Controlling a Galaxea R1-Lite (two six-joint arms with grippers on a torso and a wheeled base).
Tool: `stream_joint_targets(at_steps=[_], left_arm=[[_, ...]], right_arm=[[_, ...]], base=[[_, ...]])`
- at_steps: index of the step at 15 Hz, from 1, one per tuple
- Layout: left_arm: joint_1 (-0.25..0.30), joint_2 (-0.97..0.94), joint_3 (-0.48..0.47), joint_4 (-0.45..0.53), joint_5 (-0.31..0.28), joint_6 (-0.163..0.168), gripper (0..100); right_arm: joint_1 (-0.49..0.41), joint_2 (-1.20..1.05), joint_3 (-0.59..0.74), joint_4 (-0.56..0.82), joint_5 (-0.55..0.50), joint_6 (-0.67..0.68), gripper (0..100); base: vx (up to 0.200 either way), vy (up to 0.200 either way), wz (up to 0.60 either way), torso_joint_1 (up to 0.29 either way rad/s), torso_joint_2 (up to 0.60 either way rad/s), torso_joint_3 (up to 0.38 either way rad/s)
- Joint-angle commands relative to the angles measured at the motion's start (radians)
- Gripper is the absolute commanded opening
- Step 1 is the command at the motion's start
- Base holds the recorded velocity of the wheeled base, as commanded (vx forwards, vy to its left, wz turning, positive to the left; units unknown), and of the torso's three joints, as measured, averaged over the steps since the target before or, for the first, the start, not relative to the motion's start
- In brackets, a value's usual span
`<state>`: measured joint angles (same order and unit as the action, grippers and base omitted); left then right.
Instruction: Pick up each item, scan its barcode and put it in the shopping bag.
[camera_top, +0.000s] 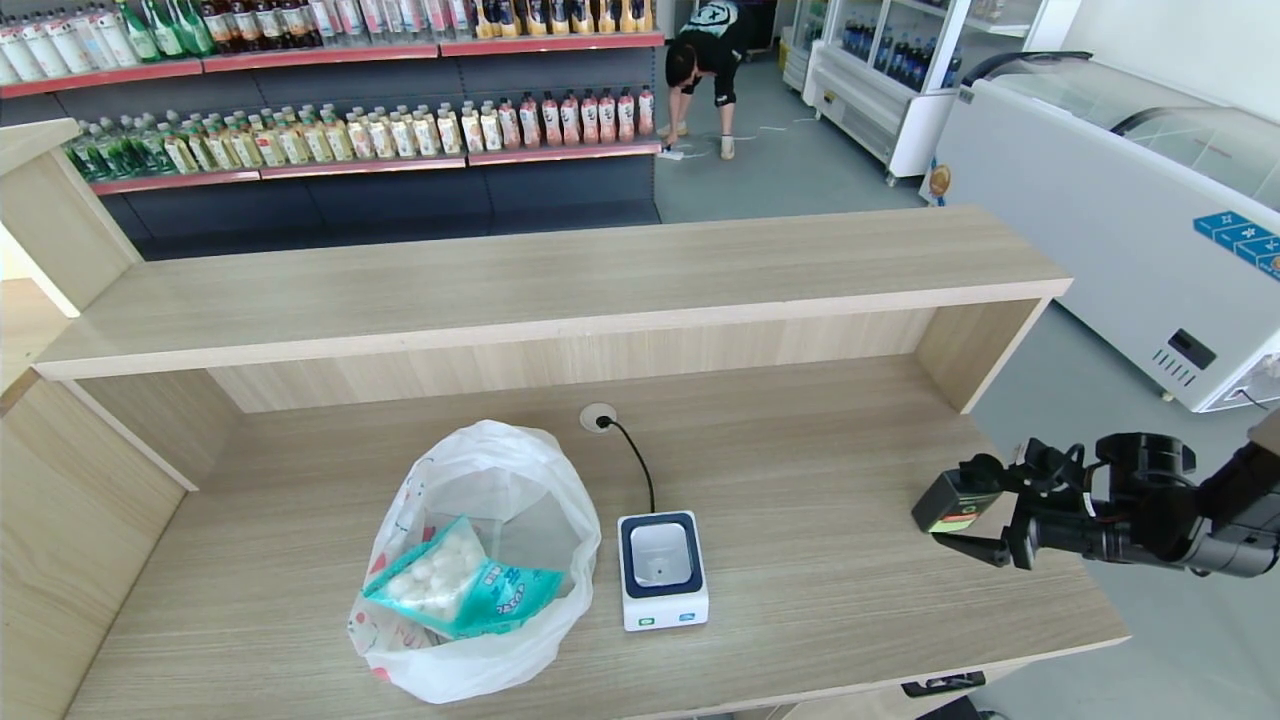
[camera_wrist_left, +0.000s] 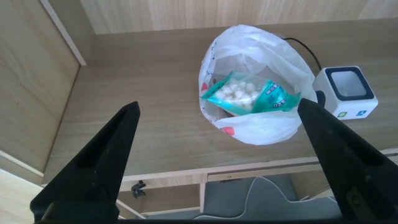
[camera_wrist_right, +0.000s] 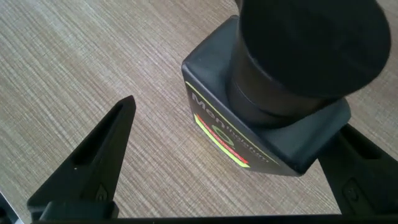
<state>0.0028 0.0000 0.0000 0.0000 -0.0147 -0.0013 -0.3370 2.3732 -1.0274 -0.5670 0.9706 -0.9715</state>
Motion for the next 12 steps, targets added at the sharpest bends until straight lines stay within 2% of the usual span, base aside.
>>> stream_joint_targets(at_steps=[1, 5, 6, 12], left_arm=[[0.000, 0.000, 0.000, 0.000, 0.001, 0.000, 100], [0.000, 0.000, 0.000, 0.000, -0.001, 0.000, 100], [0.000, 0.000, 0.000, 0.000, 0.001, 0.000, 100], [0.000, 0.000, 0.000, 0.000, 0.001, 0.000, 100]], right_arm=[[0.010, 0.012, -0.014, -0.001, 0.002, 0.000, 100], [0.016, 0.017, -0.014, 0.001, 0.019, 0.000, 100], [0.016, 0.017, -0.014, 0.001, 0.019, 0.000, 0], [0.023, 0.004, -0.003, 0.001, 0.017, -0.029, 0]], base=[[0.000, 0.000, 0.00, 0.000, 0.00, 0.000], [0.000, 0.000, 0.00, 0.000, 0.00, 0.000], [0.000, 0.000, 0.00, 0.000, 0.00, 0.000], [0.000, 0.000, 0.00, 0.000, 0.00, 0.000]])
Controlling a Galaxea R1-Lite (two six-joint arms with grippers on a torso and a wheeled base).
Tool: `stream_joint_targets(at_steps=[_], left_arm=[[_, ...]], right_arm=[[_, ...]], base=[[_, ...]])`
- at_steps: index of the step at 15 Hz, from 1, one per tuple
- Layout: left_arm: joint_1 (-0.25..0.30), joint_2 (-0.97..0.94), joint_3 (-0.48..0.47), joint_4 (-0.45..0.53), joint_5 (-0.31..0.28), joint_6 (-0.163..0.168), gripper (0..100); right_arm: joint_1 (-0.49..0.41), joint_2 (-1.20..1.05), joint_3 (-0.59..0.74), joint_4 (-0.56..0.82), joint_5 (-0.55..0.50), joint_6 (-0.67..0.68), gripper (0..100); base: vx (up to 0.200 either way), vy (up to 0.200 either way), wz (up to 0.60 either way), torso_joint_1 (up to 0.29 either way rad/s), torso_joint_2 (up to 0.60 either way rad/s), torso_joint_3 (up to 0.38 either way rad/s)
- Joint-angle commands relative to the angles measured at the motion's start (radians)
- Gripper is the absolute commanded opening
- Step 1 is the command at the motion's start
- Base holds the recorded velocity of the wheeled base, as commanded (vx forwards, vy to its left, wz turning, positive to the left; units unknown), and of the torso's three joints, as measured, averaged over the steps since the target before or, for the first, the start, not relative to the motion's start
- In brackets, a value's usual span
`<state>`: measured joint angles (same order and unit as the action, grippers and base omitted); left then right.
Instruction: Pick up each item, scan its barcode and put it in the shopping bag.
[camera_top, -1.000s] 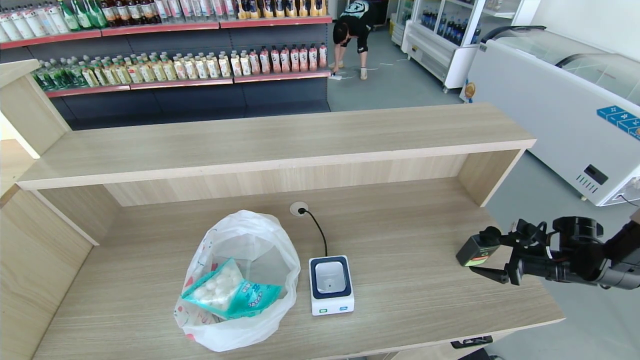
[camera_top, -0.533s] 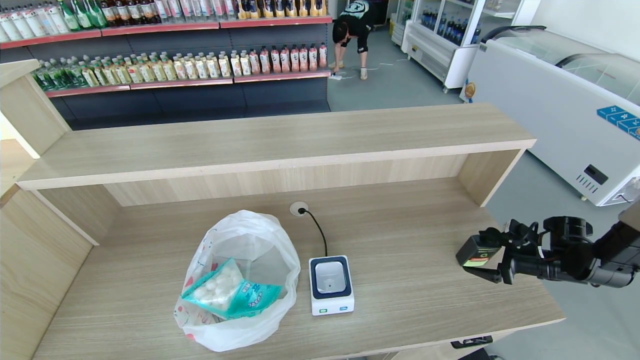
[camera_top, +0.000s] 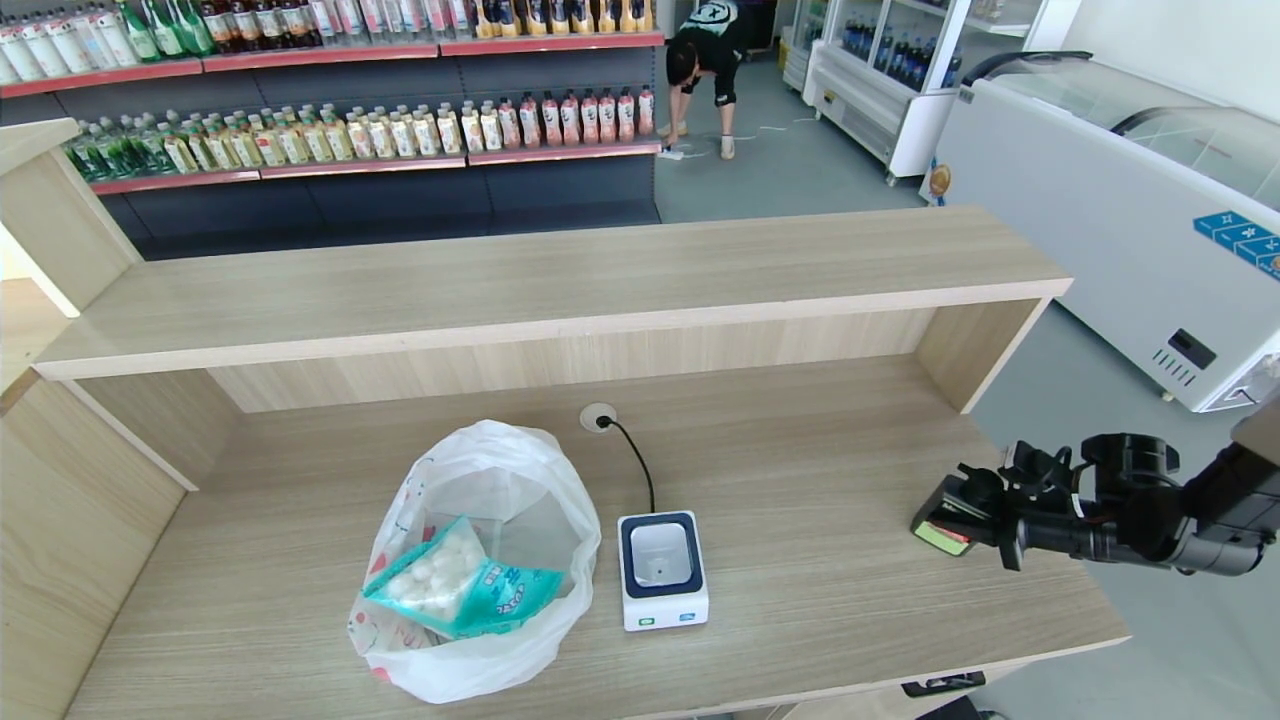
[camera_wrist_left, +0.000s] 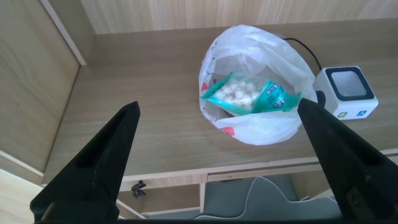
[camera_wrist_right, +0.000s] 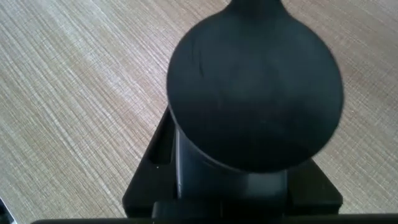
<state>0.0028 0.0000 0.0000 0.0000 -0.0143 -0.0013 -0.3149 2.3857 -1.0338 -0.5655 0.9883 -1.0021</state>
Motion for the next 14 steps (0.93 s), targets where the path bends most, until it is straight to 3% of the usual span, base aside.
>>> stream_joint_targets(at_steps=[1, 5, 9, 10, 14], left_arm=[[0.000, 0.000, 0.000, 0.000, -0.001, 0.000, 100], [0.000, 0.000, 0.000, 0.000, 0.000, 0.000, 100], [0.000, 0.000, 0.000, 0.000, 0.000, 0.000, 100], [0.000, 0.000, 0.000, 0.000, -0.001, 0.000, 100], [0.000, 0.000, 0.000, 0.000, 0.000, 0.000, 100]], right_arm=[[-0.001, -0.022, 0.012, -0.001, -0.003, -0.039, 0], [-0.049, -0.204, 0.144, 0.006, 0.000, -0.259, 0], [-0.056, -0.551, 0.288, -0.002, 0.021, -0.417, 0], [-0.056, -0.686, 0.331, -0.001, 0.067, -0.490, 0], [0.023, -1.034, 0.400, -0.013, 0.144, -0.696, 0]], base=[[0.000, 0.000, 0.00, 0.000, 0.00, 0.000], [0.000, 0.000, 0.00, 0.000, 0.00, 0.000], [0.000, 0.000, 0.00, 0.000, 0.00, 0.000], [0.000, 0.000, 0.00, 0.000, 0.00, 0.000], [0.000, 0.000, 0.00, 0.000, 0.00, 0.000]])
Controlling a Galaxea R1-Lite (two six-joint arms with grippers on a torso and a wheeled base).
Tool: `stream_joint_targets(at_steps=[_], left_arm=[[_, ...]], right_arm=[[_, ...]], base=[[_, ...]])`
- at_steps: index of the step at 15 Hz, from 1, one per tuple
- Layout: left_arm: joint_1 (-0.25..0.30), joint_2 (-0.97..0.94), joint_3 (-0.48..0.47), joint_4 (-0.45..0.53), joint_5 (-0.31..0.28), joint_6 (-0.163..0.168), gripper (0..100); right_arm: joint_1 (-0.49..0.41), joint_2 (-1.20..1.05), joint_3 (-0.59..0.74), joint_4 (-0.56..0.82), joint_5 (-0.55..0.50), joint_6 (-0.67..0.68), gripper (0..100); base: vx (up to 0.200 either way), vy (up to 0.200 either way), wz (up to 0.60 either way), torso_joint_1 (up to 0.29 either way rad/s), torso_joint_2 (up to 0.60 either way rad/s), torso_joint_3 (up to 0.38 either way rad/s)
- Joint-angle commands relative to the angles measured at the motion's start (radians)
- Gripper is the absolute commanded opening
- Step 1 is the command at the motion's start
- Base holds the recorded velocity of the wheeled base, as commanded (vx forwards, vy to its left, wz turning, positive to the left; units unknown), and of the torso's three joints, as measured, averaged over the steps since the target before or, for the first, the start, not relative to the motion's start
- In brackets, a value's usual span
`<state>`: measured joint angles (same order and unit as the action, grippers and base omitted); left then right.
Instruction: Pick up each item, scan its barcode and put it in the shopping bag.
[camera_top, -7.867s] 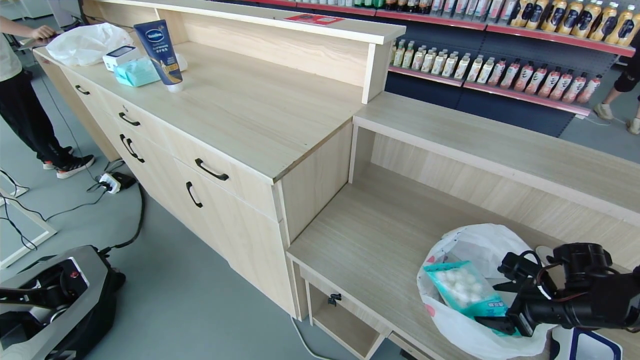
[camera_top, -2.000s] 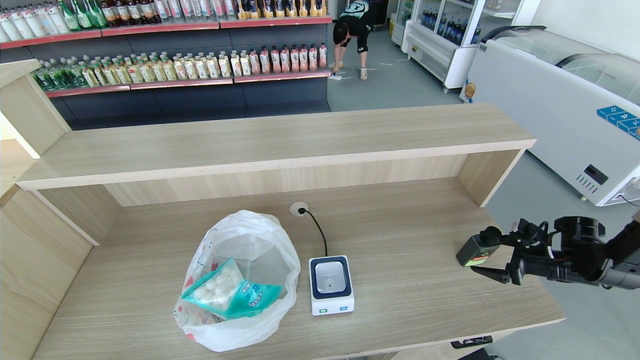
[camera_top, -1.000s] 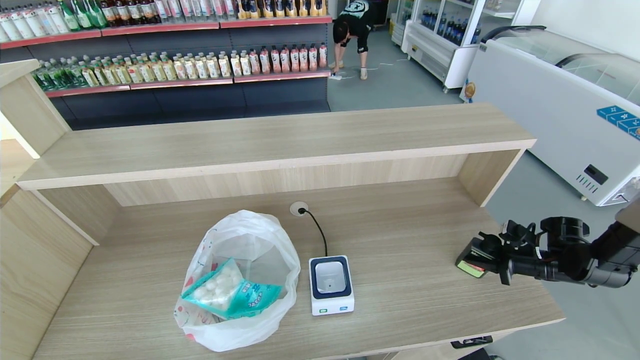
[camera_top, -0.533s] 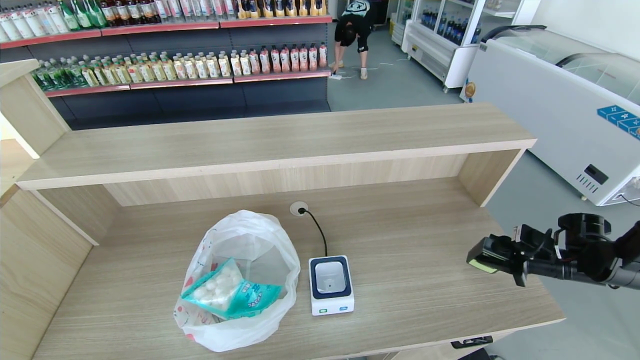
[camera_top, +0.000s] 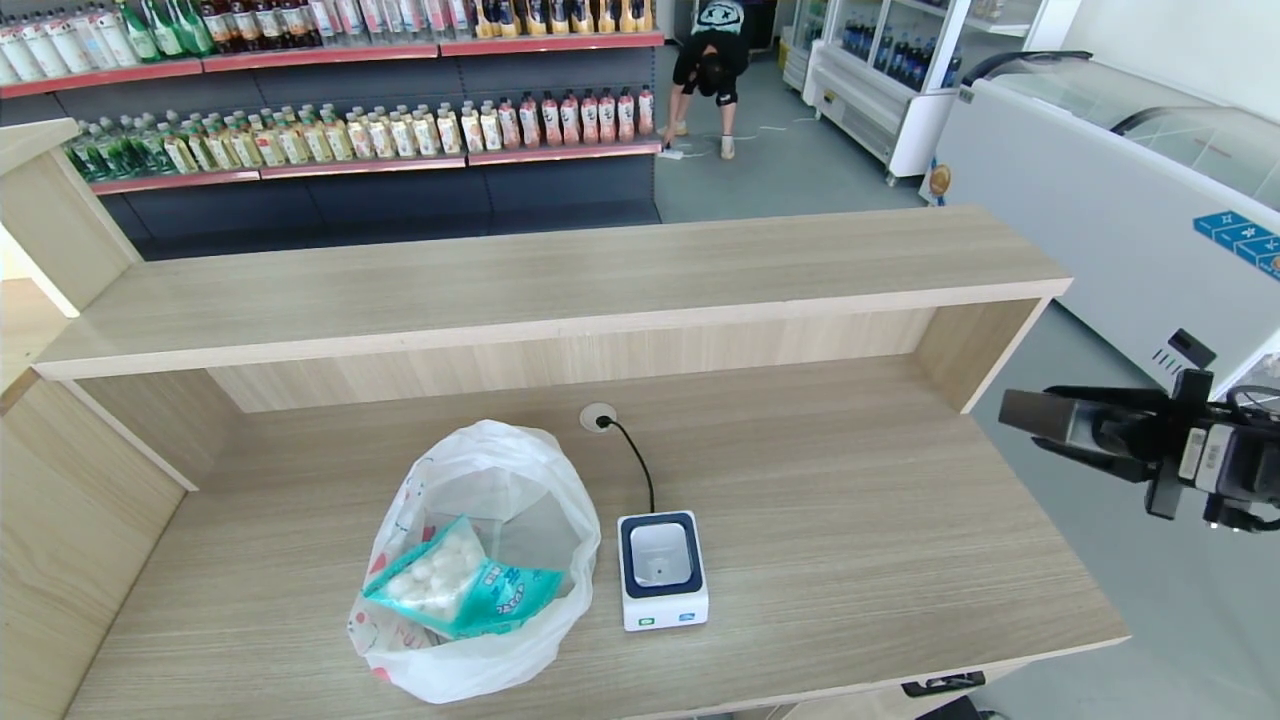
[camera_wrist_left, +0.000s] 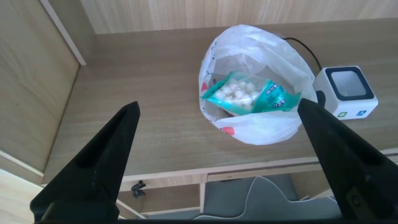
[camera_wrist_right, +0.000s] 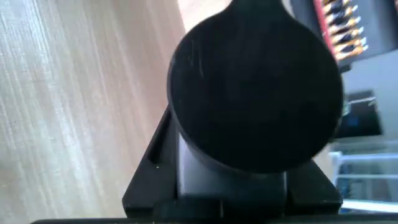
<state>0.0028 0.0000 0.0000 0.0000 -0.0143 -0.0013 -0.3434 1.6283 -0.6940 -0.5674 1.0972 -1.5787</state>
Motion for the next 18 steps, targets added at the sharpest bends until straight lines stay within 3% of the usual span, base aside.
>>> stream_joint_targets(at_steps=[1, 3, 6, 9, 11, 12, 14, 18], left_arm=[[0.000, 0.000, 0.000, 0.000, 0.000, 0.000, 100], [0.000, 0.000, 0.000, 0.000, 0.000, 0.000, 100], [0.000, 0.000, 0.000, 0.000, -0.001, 0.000, 100], [0.000, 0.000, 0.000, 0.000, -0.001, 0.000, 100], [0.000, 0.000, 0.000, 0.000, 0.000, 0.000, 100], [0.000, 0.000, 0.000, 0.000, 0.000, 0.000, 100], [0.000, 0.000, 0.000, 0.000, -0.001, 0.000, 100], [0.000, 0.000, 0.000, 0.000, -0.001, 0.000, 100]], right_arm=[[0.064, -0.323, 0.073, -0.017, 0.035, -0.204, 0], [0.119, -0.395, 0.090, -0.051, 0.035, -0.389, 0], [0.261, -0.510, 0.123, -0.227, 0.032, -0.639, 0], [0.380, -0.628, 0.163, -0.259, -0.050, -0.751, 0], [0.455, -0.663, 0.177, -0.261, -0.120, -0.767, 0], [0.544, -0.688, 0.194, -0.262, -0.191, -0.767, 0], [0.638, -0.713, 0.208, -0.262, -0.263, -0.765, 0], [0.778, -0.749, 0.220, -0.262, -0.385, -0.765, 0]], base=[[0.000, 0.000, 0.00, 0.000, 0.00, 0.000], [0.000, 0.000, 0.00, 0.000, 0.00, 0.000], [0.000, 0.000, 0.00, 0.000, 0.00, 0.000], [0.000, 0.000, 0.00, 0.000, 0.00, 0.000], [0.000, 0.000, 0.00, 0.000, 0.00, 0.000], [0.000, 0.000, 0.00, 0.000, 0.00, 0.000], [0.000, 0.000, 0.00, 0.000, 0.00, 0.000], [0.000, 0.000, 0.00, 0.000, 0.00, 0.000]])
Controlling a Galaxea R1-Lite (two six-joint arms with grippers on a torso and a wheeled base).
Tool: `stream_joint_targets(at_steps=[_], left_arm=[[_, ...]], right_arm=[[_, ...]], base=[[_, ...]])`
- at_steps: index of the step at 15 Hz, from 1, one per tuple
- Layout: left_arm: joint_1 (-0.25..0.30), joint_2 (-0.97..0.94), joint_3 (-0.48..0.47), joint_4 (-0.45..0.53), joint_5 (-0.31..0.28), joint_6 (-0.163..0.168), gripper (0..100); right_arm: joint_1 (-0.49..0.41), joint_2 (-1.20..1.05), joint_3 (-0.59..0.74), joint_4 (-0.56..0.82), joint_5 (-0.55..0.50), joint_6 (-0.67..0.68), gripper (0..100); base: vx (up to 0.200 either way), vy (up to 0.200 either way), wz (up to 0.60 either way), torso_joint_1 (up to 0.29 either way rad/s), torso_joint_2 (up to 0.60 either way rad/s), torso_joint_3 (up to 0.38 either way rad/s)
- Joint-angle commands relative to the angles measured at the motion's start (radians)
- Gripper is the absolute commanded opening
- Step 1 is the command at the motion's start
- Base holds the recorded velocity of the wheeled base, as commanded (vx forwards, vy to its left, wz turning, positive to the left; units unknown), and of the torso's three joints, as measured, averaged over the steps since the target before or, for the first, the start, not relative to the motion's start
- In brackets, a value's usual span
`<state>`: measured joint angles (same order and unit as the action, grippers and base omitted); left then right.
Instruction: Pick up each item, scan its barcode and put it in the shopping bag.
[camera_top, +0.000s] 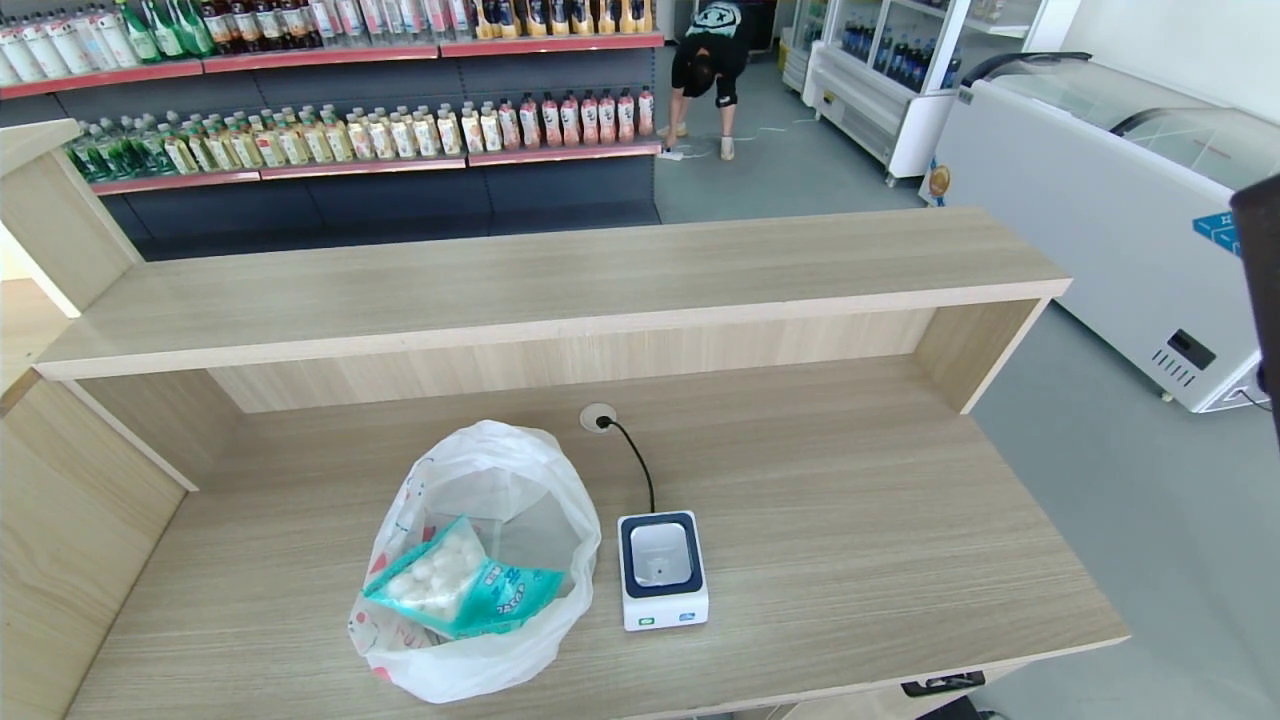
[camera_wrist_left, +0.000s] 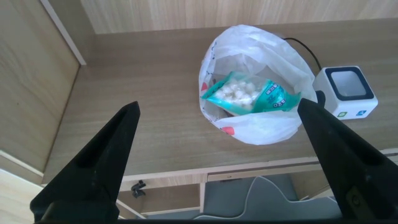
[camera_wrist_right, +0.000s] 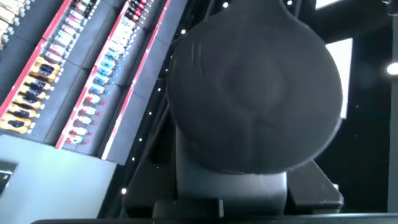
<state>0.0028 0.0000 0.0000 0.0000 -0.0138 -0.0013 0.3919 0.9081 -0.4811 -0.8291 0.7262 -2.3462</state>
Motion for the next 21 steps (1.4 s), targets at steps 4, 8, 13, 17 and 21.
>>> stream_joint_targets(at_steps=[4, 8, 13, 17, 21], left_arm=[[0.000, 0.002, 0.000, 0.000, 0.000, 0.000, 100], [0.000, 0.000, 0.000, 0.000, 0.000, 0.000, 100], [0.000, 0.000, 0.000, 0.000, 0.000, 0.000, 100], [0.000, 0.000, 0.000, 0.000, -0.002, 0.000, 100], [0.000, 0.000, 0.000, 0.000, 0.000, 0.000, 100]], right_arm=[[0.176, -0.126, 0.027, 0.005, -0.094, 0.004, 0], [0.266, -0.155, 0.036, 0.013, -0.100, -0.042, 0], [0.367, -0.170, 0.042, 0.133, -0.102, -0.128, 0], [0.383, -0.170, 0.042, 0.166, -0.102, -0.139, 0], [0.380, -0.178, 0.038, 0.165, -0.102, -0.130, 0]], base=[[0.000, 0.000, 0.00, 0.000, 0.00, 0.000], [0.000, 0.000, 0.00, 0.000, 0.00, 0.000], [0.000, 0.000, 0.00, 0.000, 0.00, 0.000], [0.000, 0.000, 0.00, 0.000, 0.00, 0.000], [0.000, 0.000, 0.00, 0.000, 0.00, 0.000]])
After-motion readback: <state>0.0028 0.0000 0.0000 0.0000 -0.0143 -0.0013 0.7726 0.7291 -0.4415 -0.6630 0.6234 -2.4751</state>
